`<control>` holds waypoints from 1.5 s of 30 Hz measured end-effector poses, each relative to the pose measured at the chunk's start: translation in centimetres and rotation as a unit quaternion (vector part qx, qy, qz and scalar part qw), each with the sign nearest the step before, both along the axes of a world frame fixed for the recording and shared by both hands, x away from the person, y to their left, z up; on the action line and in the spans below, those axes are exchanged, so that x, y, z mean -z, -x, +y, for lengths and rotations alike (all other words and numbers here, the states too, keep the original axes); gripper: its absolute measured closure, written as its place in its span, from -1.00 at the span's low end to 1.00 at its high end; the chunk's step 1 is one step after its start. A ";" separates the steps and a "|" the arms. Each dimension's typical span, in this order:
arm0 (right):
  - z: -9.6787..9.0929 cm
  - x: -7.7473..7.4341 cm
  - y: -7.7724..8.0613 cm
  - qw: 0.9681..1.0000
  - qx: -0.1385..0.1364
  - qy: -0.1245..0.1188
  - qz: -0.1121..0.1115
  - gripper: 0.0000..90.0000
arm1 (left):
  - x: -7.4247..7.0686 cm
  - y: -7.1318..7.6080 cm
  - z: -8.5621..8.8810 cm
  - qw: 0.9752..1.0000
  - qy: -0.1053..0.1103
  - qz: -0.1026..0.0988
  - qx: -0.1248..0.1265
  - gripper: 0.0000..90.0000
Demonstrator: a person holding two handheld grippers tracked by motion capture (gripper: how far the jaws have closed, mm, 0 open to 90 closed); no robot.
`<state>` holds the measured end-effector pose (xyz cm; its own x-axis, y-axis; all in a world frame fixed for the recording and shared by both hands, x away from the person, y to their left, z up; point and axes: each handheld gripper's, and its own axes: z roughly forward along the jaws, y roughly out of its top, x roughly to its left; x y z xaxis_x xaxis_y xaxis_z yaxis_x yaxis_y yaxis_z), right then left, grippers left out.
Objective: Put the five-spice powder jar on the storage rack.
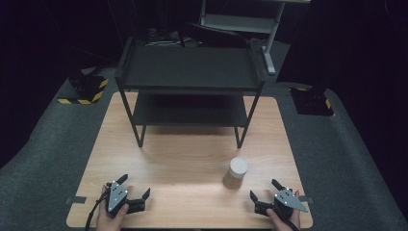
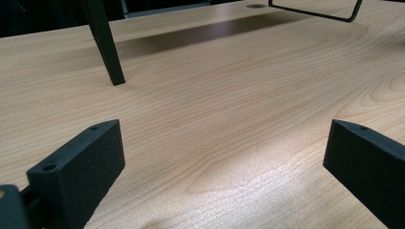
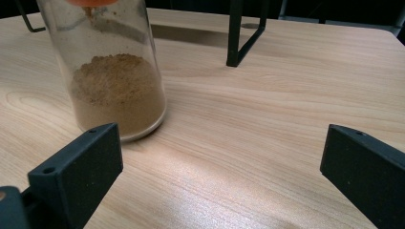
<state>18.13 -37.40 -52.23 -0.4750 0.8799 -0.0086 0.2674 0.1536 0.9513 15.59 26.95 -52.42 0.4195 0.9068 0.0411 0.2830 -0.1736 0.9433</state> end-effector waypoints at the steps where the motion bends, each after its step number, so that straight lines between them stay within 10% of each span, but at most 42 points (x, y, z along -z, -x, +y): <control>1: 0.0 0.0 0.0 1.000 0.000 0.000 0.000 -0.99 | 0.0 0.0 0.0 1.000 0.000 0.001 0.001 -0.99; 45: 0.0 0.2 0.2 1.000 0.002 -0.006 -0.003 -0.99 | -0.2 -0.1 0.2 1.000 -0.001 0.009 0.011 -0.99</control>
<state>17.89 -37.45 -52.39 -0.4714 0.8819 -0.0014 0.2622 0.1416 0.9546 15.69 27.20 -52.18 0.4406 0.8971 0.0346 0.2956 -0.1813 0.9379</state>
